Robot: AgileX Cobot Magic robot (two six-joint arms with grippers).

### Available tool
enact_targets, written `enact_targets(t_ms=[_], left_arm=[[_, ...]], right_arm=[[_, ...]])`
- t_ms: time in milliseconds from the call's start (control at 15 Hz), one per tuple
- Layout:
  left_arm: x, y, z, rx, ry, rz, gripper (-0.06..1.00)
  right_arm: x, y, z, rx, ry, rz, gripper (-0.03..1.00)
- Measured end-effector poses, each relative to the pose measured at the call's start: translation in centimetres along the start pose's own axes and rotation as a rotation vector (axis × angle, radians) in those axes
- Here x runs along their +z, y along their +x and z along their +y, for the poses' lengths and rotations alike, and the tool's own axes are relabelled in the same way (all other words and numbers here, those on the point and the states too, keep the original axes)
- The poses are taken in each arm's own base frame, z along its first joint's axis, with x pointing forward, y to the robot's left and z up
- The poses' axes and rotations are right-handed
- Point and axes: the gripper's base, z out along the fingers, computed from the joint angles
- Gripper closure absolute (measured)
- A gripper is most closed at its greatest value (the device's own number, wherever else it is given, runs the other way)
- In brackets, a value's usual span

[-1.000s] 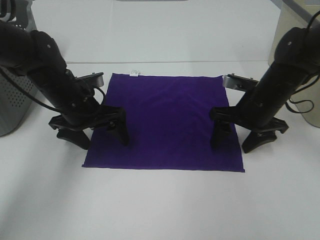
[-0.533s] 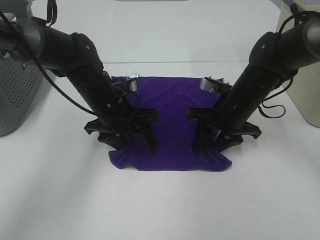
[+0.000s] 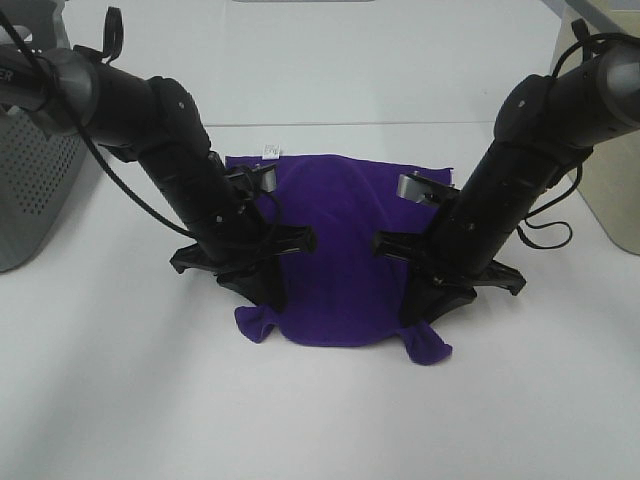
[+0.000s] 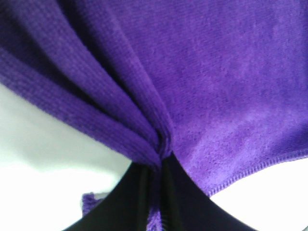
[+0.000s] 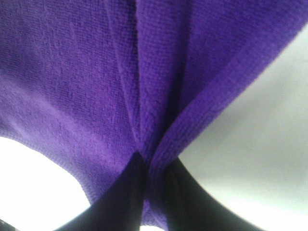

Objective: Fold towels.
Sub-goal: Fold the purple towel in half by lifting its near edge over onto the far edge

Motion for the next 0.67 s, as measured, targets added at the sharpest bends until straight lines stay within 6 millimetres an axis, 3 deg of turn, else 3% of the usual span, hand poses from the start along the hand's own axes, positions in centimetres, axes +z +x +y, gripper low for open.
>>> enact_targets(t_ms=[200,333,533,667], left_arm=[[-0.4,0.0,0.0,0.030,-0.024,-0.005,0.92],[-0.9,0.0,-0.1,0.050,-0.040,-0.011,0.92],[-2.8,-0.1,-0.9,0.086,-0.047,-0.054,0.92],[-4.9,-1.3,-2.1,0.132,-0.044,-0.130,0.92]], right_arm=[[-0.4,0.5,0.0,-0.025,0.015,0.024,0.80],[-0.6,0.3,0.1,-0.048,0.012,0.023,0.90],[-1.6,-0.6,0.9,-0.116,0.005,0.013,0.93],[-3.2,-2.0,1.9,-0.156,-0.007,-0.023,0.93]])
